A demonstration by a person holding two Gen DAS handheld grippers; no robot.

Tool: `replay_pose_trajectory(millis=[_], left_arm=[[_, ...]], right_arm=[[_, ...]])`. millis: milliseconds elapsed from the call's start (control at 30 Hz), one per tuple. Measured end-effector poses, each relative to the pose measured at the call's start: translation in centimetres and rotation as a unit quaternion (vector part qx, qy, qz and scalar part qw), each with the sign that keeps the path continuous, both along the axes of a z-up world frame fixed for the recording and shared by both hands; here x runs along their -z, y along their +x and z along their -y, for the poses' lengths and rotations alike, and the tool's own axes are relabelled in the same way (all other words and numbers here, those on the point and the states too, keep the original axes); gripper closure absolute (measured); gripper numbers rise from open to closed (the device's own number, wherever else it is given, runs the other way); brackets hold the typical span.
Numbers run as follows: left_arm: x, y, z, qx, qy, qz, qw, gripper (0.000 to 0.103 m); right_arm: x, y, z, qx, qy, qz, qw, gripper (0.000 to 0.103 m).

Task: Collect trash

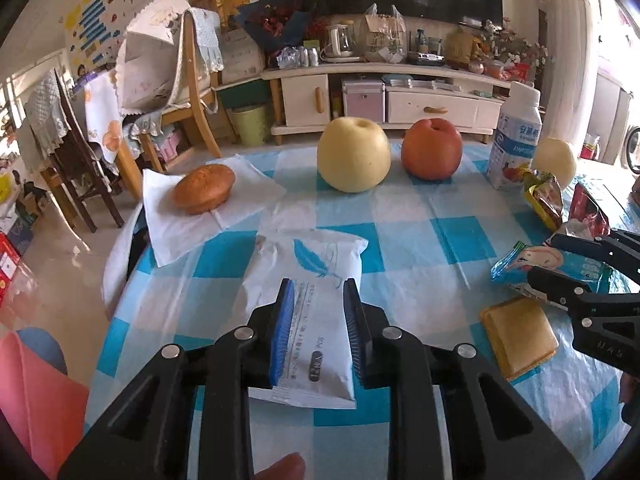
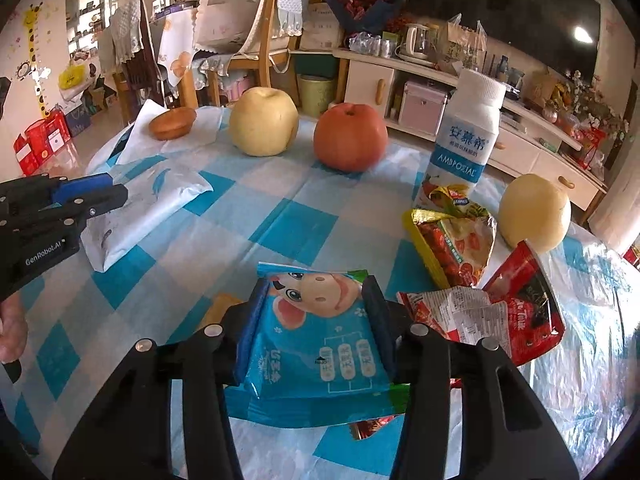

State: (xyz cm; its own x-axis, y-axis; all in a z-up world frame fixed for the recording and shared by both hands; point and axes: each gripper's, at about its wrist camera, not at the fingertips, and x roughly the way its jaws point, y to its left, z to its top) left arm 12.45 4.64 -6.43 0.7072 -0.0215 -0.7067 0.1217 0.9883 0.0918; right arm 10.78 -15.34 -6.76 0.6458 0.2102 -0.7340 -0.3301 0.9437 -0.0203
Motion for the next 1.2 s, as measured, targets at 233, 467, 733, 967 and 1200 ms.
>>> replay_pose_trajectory(millis=[233,467,733,967,1200], left_arm=[[1.6,3.1,-1.3,0.002,-0.030,-0.029,0.9991,0.010],[3.3,4.6,0.3,0.014,-0.002,-0.055,0.9984,0.005],[3.3,4.5,1.3,0.006,0.053,-0.039,0.9978,0.045],[3.0,3.8,1.1,0.012,0.051,-0.034,0.9980,0.055],[2.4,3.1,1.4,0.028,0.047,-0.034,0.9979,0.067]], right_arm=[[0.7,0.3,-0.2,-0.003,-0.004,-0.007,1.000,0.051],[1.5,0.7,-0.4,0.001,-0.009,-0.012,1.000,0.028],[1.6,1.2,-0.3,-0.002,-0.002,-0.026,1.000,0.052],[1.6,1.0,-0.2,0.000,-0.001,-0.025,1.000,0.054],[1.3,0.7,-0.1,0.001,0.000,-0.022,1.000,0.055]])
